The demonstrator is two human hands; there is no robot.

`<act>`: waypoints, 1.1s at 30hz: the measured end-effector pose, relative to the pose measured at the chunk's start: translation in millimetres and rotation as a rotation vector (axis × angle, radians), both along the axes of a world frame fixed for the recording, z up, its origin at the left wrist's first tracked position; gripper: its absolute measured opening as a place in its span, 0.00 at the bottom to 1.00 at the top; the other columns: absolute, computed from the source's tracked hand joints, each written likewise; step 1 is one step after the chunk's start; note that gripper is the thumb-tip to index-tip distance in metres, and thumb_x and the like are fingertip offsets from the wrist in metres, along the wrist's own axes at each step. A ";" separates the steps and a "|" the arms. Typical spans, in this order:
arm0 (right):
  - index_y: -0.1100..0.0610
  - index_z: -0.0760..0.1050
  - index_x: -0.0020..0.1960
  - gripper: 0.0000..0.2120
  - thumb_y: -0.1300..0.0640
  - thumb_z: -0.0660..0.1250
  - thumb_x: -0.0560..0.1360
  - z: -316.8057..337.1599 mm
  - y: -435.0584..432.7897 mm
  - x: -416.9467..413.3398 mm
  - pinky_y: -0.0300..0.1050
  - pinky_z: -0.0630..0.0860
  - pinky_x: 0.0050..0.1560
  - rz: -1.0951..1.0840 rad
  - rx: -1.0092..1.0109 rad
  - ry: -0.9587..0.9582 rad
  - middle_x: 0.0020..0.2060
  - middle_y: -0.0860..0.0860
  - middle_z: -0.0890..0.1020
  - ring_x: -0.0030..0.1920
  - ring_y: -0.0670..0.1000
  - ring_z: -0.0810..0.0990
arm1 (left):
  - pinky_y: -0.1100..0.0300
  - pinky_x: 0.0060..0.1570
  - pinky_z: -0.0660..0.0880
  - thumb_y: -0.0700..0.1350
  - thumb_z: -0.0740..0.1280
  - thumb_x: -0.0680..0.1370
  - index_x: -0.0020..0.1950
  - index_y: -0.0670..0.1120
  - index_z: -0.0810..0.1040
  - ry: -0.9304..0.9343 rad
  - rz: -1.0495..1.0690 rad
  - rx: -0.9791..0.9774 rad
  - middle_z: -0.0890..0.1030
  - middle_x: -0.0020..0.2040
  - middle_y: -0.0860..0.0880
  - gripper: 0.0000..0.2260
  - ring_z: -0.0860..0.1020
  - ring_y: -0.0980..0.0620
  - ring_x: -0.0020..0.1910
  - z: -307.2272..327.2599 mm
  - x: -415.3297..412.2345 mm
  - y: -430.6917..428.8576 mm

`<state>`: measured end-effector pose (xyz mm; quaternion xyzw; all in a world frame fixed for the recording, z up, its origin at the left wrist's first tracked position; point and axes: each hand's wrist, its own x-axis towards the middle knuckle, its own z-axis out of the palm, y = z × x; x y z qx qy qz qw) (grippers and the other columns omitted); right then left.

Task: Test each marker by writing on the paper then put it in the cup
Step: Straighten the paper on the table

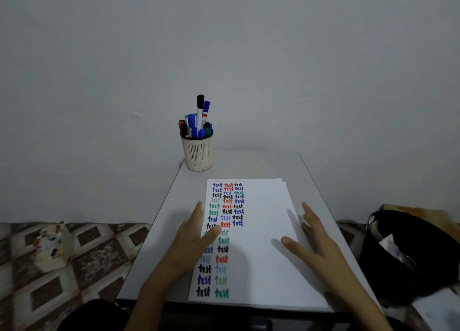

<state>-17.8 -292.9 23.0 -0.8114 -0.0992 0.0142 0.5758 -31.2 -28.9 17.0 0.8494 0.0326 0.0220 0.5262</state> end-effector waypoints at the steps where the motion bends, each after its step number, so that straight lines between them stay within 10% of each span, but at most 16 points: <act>1: 0.32 0.54 0.73 0.47 0.35 0.75 0.61 0.2 -7.4 -3.6 0.44 0.60 0.72 0.036 -0.029 0.002 0.73 0.34 0.61 0.73 0.39 0.61 | 0.61 0.55 0.75 0.57 0.64 0.75 0.75 0.54 0.47 -0.017 0.014 -0.030 0.64 0.65 0.63 0.36 0.75 0.63 0.57 1.9 -6.5 0.2; 3: 0.27 0.52 0.71 0.53 0.29 0.77 0.52 0.7 -19.7 -10.7 0.44 0.56 0.74 0.161 -0.205 -0.010 0.72 0.29 0.56 0.74 0.35 0.55 | 0.71 0.46 0.75 0.52 0.64 0.76 0.73 0.56 0.48 -0.022 0.011 -0.030 0.64 0.57 0.68 0.32 0.75 0.73 0.48 2.8 -21.1 1.1; 6: 0.19 0.44 0.66 0.56 0.26 0.75 0.47 3.2 -25.3 -18.3 0.43 0.44 0.76 0.312 -0.451 -0.021 0.71 0.26 0.44 0.71 0.29 0.39 | 0.55 0.70 0.60 0.63 0.62 0.74 0.71 0.61 0.49 -0.035 -0.029 0.236 0.62 0.59 0.72 0.31 0.64 0.67 0.63 -5.2 -34.0 3.1; 9: 0.17 0.41 0.64 0.55 0.24 0.73 0.48 -0.8 -25.1 -17.1 0.32 0.38 0.70 0.318 -0.536 -0.109 0.70 0.26 0.44 0.64 0.20 0.35 | 0.57 0.72 0.47 0.60 0.59 0.76 0.74 0.57 0.52 -0.137 0.027 0.390 0.68 0.64 0.66 0.29 0.61 0.63 0.65 -13.8 -33.9 1.9; 19: 0.27 0.62 0.67 0.44 0.21 0.67 0.52 -13.4 -24.7 -11.0 0.44 0.42 0.77 0.233 -0.545 -0.094 0.75 0.32 0.49 0.76 0.39 0.44 | 0.48 0.63 0.68 0.64 0.60 0.70 0.69 0.54 0.65 -0.205 0.103 0.449 0.75 0.52 0.59 0.30 0.73 0.55 0.54 -16.0 -15.2 1.1; 24: 0.31 0.62 0.69 0.46 0.21 0.66 0.53 -6.5 -21.9 -8.8 0.37 0.34 0.73 0.326 -0.622 -0.108 0.75 0.35 0.47 0.74 0.33 0.39 | 0.46 0.49 0.79 0.50 0.70 0.72 0.65 0.55 0.69 -0.019 0.107 0.004 0.79 0.57 0.54 0.22 0.82 0.51 0.47 -1.4 -0.7 7.4; 28: 0.33 0.61 0.71 0.48 0.21 0.67 0.53 -7.7 -23.5 -6.0 0.39 0.34 0.73 0.348 -0.625 -0.093 0.77 0.37 0.47 0.75 0.35 0.39 | 0.66 0.35 0.78 0.47 0.65 0.77 0.63 0.51 0.66 0.088 0.025 -0.252 0.81 0.51 0.49 0.16 0.83 0.57 0.40 18.5 7.3 6.5; 33: 0.33 0.61 0.71 0.49 0.20 0.65 0.53 -8.7 -23.7 -4.7 0.41 0.35 0.74 0.354 -0.638 -0.096 0.77 0.38 0.46 0.75 0.36 0.38 | 0.58 0.43 0.75 0.49 0.61 0.78 0.69 0.48 0.62 0.119 0.016 -0.445 0.81 0.51 0.49 0.20 0.81 0.51 0.48 27.5 14.6 14.5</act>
